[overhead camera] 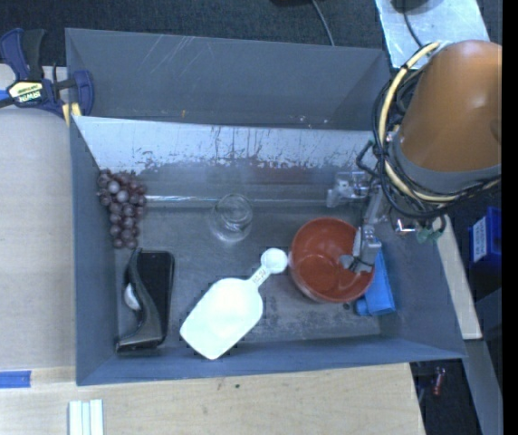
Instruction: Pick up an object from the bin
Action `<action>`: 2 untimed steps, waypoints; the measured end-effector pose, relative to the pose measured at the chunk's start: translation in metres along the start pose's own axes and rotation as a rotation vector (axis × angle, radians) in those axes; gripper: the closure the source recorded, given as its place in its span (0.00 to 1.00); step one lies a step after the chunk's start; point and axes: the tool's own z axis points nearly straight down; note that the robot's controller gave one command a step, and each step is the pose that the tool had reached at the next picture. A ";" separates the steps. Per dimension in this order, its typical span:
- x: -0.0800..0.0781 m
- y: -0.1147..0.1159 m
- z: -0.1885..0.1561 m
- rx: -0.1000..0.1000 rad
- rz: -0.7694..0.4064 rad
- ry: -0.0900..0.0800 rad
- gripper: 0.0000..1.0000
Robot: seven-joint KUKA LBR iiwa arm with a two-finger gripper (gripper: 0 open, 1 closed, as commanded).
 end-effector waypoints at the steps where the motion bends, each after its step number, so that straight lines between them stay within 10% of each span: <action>1: 0.000 0.000 0.000 0.000 0.000 0.000 0.00; 2: -0.026 -0.008 0.016 0.000 0.018 -0.005 0.00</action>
Offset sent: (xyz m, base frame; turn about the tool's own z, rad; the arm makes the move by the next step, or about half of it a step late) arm 0.0254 -0.0077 -0.0161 0.0206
